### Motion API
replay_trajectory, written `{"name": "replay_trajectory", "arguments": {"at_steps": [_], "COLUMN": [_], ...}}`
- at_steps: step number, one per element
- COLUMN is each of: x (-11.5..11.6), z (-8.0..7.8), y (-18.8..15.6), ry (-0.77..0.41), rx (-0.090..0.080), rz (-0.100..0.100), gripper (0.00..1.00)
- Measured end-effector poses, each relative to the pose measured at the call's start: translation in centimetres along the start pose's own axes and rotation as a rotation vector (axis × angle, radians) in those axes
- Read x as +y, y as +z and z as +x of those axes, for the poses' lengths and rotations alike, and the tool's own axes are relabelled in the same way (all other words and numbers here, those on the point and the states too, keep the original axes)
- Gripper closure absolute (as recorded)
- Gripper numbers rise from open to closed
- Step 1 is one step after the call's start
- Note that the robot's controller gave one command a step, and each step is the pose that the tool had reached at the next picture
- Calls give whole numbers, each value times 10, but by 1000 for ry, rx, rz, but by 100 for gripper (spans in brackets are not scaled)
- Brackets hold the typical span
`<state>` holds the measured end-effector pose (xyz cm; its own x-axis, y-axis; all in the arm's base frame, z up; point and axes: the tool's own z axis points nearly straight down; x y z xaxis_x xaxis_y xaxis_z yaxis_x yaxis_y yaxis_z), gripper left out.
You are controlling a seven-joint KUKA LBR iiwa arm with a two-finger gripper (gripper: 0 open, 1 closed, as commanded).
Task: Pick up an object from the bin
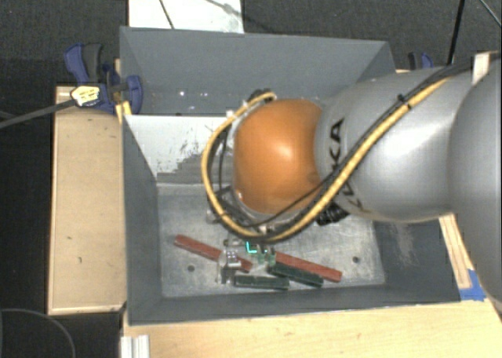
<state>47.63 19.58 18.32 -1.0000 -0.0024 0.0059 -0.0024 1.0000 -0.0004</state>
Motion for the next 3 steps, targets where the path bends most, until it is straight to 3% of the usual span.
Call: {"name": "replay_trajectory", "arguments": {"at_steps": [1, 2, 3], "x": [-1, -7, -24], "z": [-2, -12, -17], "y": [-3, 35, 110], "ry": [4, 66, 128], "rx": [-7, -13, -11], "rz": [-1, -4, -5], "gripper": [0, 0, 100]}}
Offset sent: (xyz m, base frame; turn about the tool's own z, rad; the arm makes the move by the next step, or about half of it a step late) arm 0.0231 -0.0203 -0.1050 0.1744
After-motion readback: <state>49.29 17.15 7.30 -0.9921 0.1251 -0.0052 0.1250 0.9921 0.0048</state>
